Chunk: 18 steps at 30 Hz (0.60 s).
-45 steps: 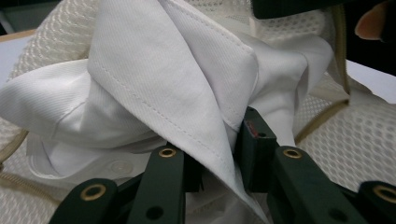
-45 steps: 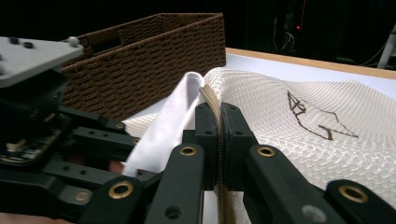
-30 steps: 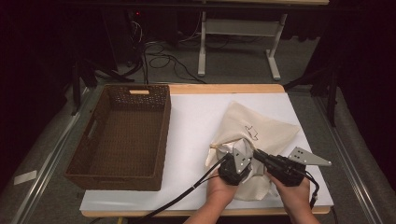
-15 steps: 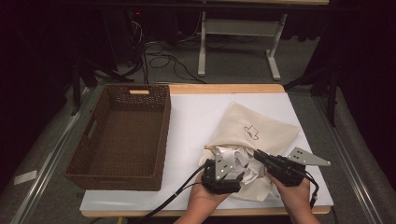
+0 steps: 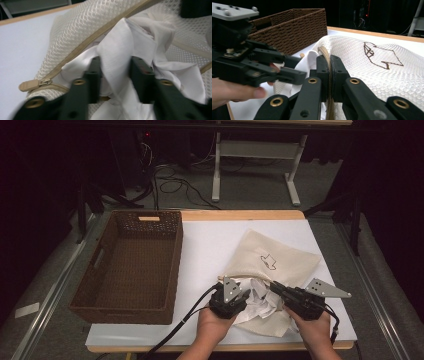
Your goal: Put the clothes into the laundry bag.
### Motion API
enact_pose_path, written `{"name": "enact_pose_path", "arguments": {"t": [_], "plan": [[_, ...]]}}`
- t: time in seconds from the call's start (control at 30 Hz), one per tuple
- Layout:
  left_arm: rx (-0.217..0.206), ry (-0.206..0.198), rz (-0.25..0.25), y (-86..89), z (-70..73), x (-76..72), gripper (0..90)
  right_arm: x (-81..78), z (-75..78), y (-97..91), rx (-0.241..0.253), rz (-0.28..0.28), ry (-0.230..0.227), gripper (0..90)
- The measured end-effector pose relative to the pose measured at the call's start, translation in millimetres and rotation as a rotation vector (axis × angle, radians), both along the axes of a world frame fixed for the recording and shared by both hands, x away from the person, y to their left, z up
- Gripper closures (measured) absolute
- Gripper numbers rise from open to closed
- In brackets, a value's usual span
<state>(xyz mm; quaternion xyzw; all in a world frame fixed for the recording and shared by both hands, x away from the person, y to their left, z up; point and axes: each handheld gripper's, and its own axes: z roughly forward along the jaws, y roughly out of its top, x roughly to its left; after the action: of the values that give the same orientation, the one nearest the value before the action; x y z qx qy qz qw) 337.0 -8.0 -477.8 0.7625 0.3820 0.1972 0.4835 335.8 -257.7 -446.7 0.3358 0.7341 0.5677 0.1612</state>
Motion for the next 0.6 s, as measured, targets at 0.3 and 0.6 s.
{"name": "enact_pose_path", "arguments": {"t": [0.3,0.6], "plan": [[-0.005,0.039,0.053,-15.7,-24.4,8.2,84.0,-1.4,0.0,2.3,-0.010,0.005,-0.001,88.2],[-0.029,-0.011,0.063,-53.3,-26.1,26.9,82.1,1.5,-3.0,3.0,-0.011,0.008,0.003,88.2]]}}
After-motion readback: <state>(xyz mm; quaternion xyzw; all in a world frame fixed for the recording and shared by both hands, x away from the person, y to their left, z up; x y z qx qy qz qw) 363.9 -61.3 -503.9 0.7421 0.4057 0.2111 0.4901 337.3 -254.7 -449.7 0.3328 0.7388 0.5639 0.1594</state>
